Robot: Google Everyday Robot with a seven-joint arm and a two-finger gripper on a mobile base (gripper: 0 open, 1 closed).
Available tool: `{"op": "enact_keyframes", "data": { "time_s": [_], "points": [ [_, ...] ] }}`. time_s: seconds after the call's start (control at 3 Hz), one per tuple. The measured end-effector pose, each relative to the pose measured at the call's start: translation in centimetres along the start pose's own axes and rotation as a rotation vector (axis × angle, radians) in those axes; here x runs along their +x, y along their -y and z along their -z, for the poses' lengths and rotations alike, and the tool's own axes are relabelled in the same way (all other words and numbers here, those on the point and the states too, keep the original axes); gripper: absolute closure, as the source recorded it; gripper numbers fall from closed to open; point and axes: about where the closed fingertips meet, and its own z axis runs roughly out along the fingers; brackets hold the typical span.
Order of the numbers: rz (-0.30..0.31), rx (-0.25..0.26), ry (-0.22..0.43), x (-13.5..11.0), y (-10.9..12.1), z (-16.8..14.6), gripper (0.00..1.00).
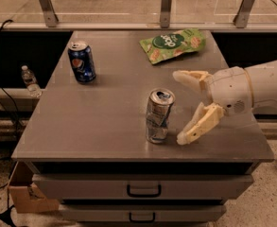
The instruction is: Knock redbull can over
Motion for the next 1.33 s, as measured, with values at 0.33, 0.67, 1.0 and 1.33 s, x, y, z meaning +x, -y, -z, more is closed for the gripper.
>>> {"op": "enact_keyframes", "data": {
  "time_s": [0.33,0.67,1.0,1.33],
  "points": [
    [-0.005,-0.01,0.037,-0.3,-0.3,-0.9,0.0],
    [-0.006,-0.031,0.085,-0.7,-0.8,-1.7,0.0],
    [-0.018,-0.048,0.108,-0.7,-1.2,-2.1,0.17],
    [-0.024,-0.057,0.097,-0.8,-1.3,-2.4,0.39]
  ]
}}
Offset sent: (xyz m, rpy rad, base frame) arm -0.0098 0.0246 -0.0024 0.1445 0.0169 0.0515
